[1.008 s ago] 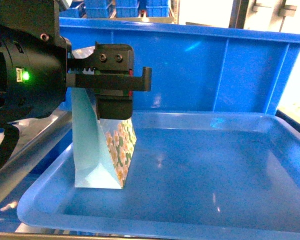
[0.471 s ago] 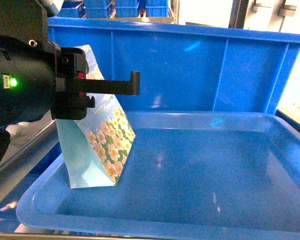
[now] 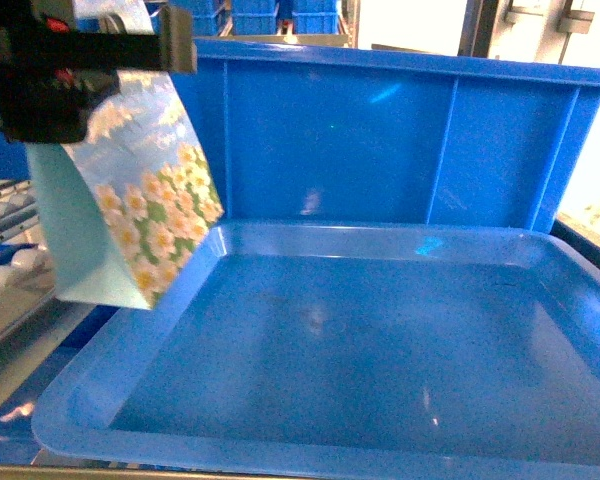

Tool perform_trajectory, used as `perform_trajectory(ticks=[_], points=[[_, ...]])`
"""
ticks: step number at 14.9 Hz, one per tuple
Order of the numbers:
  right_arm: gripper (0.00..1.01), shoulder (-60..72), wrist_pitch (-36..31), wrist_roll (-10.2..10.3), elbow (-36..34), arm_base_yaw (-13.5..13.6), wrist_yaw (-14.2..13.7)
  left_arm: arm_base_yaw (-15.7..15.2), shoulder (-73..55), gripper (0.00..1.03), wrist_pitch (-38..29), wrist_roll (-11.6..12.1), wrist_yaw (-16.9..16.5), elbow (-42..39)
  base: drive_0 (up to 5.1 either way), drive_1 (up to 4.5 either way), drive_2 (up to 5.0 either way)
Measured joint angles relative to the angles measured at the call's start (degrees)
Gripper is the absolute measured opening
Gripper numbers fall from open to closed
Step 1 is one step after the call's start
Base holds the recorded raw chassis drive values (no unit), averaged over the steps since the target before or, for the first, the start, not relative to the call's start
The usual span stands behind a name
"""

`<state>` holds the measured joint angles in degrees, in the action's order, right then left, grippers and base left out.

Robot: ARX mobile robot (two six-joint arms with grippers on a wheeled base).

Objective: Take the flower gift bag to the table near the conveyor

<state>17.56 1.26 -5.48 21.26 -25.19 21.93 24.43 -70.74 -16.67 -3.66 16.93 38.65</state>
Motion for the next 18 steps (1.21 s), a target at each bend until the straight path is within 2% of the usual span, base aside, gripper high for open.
perform_trajectory(ticks=[2,5,6,8,10,11,12,18], points=[[0.03,0.00,0.00,0.00,0.00,0.00,0.00,-3.30,6.01,0.02,2.38,3.10,-3.19,0.13,0.0,0.00,0.0],[0.03,0.00,0.00,0.00,0.00,0.00,0.00,-6.88,17.42,0.02,5.81,5.95,-4.57,-2.78,0.0,0.00,0.0],[0.03,0.00,0.00,0.00,0.00,0.00,0.00,-9.05,21.79,0.02,6.93,7.26,-6.38,-5.05,0.0,0.00,0.0],[0.03,0.00,0.00,0.00,0.00,0.00,0.00,-15.54,32.44,0.02,13.29,8.61,-9.01,-8.26,0.0,0.00,0.0],[0.03,0.00,0.00,0.00,0.00,0.00,0.00,-20.15,39.34,0.02,17.57,9.55,-11.89,-9.81,0.0,0.00,0.0],[0.03,0.00,0.00,0.00,0.00,0.00,0.00,-24.83,44.28,0.02,19.98,9.57,-16.83,-10.91,0.0,0.00,0.0],[0.03,0.00,-0.02,-0.02,0.00,0.00,0.00,-24.68,44.48,0.02,19.71,9.60,-17.31,-10.91,0.0,0.00,0.0],[0.03,0.07,-0.02,-0.13,-0.02,0.00,-0.04,-24.57,44.11,0.02,19.87,9.57,-17.57,-10.91,-4.7,1.19,3.7]])
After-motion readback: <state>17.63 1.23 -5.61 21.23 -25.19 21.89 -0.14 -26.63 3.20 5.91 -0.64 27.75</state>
